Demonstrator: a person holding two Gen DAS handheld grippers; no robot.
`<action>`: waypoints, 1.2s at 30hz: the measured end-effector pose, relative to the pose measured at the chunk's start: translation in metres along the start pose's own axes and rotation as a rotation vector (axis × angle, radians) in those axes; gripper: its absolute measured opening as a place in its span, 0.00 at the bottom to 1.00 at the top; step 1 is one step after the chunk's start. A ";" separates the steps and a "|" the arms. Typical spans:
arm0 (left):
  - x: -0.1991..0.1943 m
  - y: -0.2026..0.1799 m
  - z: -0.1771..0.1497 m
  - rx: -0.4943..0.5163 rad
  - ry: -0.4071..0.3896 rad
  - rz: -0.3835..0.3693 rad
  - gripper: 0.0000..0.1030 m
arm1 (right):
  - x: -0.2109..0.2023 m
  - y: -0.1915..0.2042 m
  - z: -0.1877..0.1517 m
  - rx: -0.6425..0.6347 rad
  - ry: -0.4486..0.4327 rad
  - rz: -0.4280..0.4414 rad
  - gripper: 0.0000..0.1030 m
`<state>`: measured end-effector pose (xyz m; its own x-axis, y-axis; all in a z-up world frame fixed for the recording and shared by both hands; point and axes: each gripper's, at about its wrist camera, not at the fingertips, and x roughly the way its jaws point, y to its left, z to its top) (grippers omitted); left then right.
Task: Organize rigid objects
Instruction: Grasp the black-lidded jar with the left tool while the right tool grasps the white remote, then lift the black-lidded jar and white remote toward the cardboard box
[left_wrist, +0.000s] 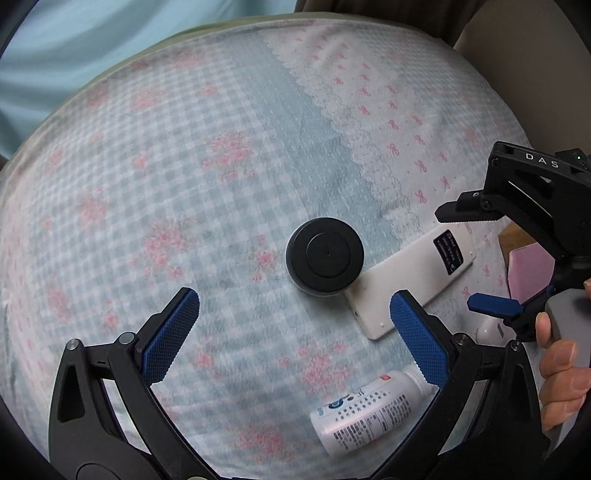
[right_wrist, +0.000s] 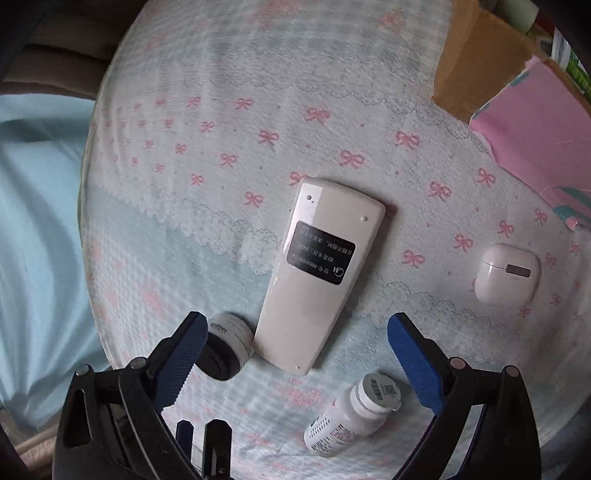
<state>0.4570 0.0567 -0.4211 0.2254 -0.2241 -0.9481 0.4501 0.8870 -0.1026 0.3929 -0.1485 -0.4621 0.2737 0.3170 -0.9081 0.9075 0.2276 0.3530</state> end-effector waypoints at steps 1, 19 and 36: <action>0.008 -0.002 0.001 0.008 0.004 0.000 0.99 | 0.006 0.000 0.003 0.028 0.003 -0.002 0.78; 0.060 -0.009 0.019 0.048 0.012 -0.090 0.63 | 0.039 0.016 0.002 0.127 -0.060 -0.211 0.55; 0.035 0.013 0.021 -0.012 -0.024 -0.087 0.54 | 0.002 0.025 -0.018 -0.098 -0.089 -0.092 0.54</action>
<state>0.4885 0.0515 -0.4494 0.2068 -0.3101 -0.9279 0.4589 0.8684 -0.1879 0.4103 -0.1256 -0.4512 0.2221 0.2092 -0.9523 0.8957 0.3421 0.2841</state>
